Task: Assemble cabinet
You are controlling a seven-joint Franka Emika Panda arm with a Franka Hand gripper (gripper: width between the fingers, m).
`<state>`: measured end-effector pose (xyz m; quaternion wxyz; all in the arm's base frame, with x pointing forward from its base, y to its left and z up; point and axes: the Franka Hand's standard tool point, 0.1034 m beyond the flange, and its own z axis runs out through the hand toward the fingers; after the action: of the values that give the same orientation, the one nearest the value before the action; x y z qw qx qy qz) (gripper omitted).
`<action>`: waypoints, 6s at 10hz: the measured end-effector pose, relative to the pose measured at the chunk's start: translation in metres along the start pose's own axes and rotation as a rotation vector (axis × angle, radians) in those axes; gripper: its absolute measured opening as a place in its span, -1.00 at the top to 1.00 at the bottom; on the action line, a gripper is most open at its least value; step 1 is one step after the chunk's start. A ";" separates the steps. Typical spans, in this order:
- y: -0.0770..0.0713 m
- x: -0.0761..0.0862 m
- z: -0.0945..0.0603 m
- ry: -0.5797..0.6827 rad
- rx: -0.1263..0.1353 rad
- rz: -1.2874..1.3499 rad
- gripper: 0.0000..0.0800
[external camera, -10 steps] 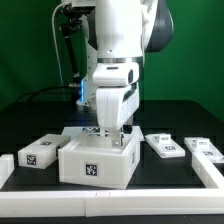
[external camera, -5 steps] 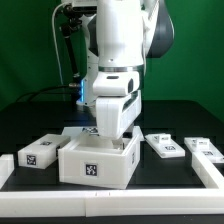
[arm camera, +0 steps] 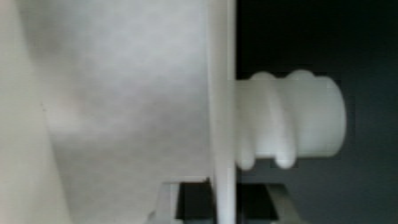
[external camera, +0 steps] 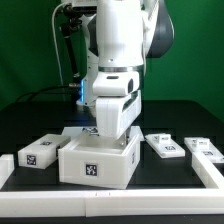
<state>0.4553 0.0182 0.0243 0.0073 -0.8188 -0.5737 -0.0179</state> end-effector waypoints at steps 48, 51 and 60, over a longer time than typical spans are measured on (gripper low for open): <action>-0.032 0.118 -0.041 0.028 -0.030 -0.197 -0.99; -0.059 0.151 -0.034 0.066 -0.033 -0.178 -0.99; -0.074 0.151 0.008 0.081 0.018 -0.203 -0.99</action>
Offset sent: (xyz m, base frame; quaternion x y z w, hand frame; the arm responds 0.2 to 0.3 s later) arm 0.0000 0.0000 0.0000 0.0000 0.0000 0.0000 1.0000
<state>0.4377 0.1851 0.0211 0.0358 -0.7549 -0.6532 -0.0465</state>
